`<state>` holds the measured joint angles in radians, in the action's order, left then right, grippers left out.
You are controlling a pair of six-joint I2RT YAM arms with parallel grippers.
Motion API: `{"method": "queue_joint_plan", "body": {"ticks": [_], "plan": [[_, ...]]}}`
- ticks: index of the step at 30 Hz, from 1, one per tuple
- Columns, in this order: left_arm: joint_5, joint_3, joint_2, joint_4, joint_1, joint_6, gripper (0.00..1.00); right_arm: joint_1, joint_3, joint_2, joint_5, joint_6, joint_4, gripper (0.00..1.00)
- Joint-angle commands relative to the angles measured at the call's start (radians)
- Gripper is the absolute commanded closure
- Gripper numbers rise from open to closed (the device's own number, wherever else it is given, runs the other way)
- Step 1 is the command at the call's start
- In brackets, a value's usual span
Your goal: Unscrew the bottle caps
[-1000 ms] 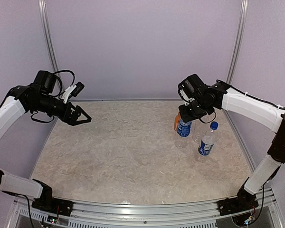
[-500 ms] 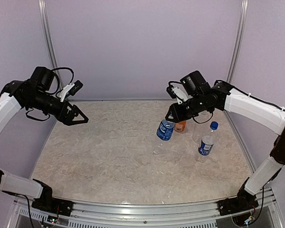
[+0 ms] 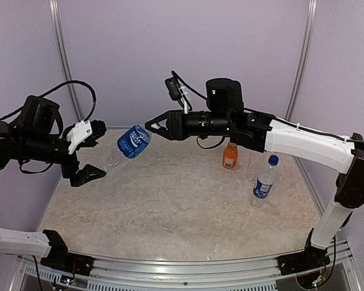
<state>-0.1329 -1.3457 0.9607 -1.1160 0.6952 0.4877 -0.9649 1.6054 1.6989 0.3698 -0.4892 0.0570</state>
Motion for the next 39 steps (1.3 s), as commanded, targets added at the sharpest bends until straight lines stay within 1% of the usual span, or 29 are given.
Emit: {"method": "queue_joint_plan", "body": {"ticks": [1,4,9,10,12,14,16,18,21,22,24,25,26,27,29,30,31,32,34,36,39], "plan": [[0.167,0.093,0.024,0.189,0.014,0.015,0.01,-0.028,0.024,0.035,0.042,-0.06,-0.163,1.0],[0.204,0.152,0.003,0.284,0.008,0.029,0.01,-0.04,0.024,0.041,0.049,-0.067,-0.183,1.0],[0.193,0.198,0.017,0.339,0.003,0.029,0.01,-0.047,0.001,0.046,0.057,-0.083,-0.214,1.0],[0.189,0.196,0.02,0.352,0.001,0.022,0.03,-0.048,-0.004,0.047,0.057,-0.086,-0.221,1.0],[0.168,0.188,0.023,0.359,0.0,0.018,0.09,-0.048,-0.017,0.046,0.052,-0.092,-0.228,1.0],[0.141,0.187,0.02,0.352,0.0,0.019,0.19,-0.048,-0.022,0.046,0.053,-0.095,-0.236,1.0],[0.115,0.194,0.017,0.344,0.0,0.033,0.3,-0.047,-0.019,0.052,0.055,-0.094,-0.235,1.0],[0.128,0.206,0.014,0.359,0.0,0.047,0.41,-0.047,-0.011,0.057,0.053,-0.089,-0.228,1.0],[0.163,0.207,0.008,0.38,-0.001,0.075,0.46,-0.048,-0.011,0.053,0.034,-0.082,-0.21,1.0],[0.169,0.205,0.003,0.382,-0.002,0.082,0.48,-0.048,-0.017,0.047,0.021,-0.08,-0.202,0.9],[0.193,0.206,-0.004,0.387,-0.002,0.101,0.49,-0.046,-0.032,0.031,-0.005,-0.074,-0.187,0.57],[0.214,0.21,-0.01,0.396,-0.002,0.116,0.49,-0.046,-0.038,0.022,-0.014,-0.07,-0.18,0.43],[0.24,0.219,-0.014,0.413,-0.002,0.141,0.5,-0.046,-0.046,0.009,-0.022,-0.065,-0.173,0.31],[0.27,0.236,-0.019,0.438,-0.002,0.179,0.51,-0.046,-0.055,-0.005,-0.03,-0.061,-0.165,0.23],[0.352,0.286,-0.041,0.525,-0.002,0.286,0.52,-0.047,-0.065,-0.033,-0.047,-0.05,-0.139,0.17],[0.391,0.317,-0.054,0.588,-0.003,0.348,0.52,-0.046,-0.065,-0.044,-0.06,-0.046,-0.118,0.13],[0.423,0.343,-0.063,0.643,-0.004,0.448,0.52,-0.045,-0.065,-0.051,-0.073,-0.041,-0.097,0.08],[0.449,0.369,-0.075,0.69,-0.006,0.524,0.52,-0.044,-0.064,-0.054,-0.081,-0.041,-0.081,0.06],[0.501,0.405,-0.084,0.783,-0.006,0.642,0.52,-0.041,-0.067,-0.053,-0.073,-0.054,-0.066,0.05],[0.527,0.414,-0.087,0.84,-0.006,0.709,0.52,-0.035,-0.075,-0.043,-0.056,-0.081,-0.079,0.05],[0.54,0.411,-0.089,0.892,-0.005,0.766,0.52,-0.022,-0.08,-0.014,-0.024,-0.128,-0.126,0.11]]}}
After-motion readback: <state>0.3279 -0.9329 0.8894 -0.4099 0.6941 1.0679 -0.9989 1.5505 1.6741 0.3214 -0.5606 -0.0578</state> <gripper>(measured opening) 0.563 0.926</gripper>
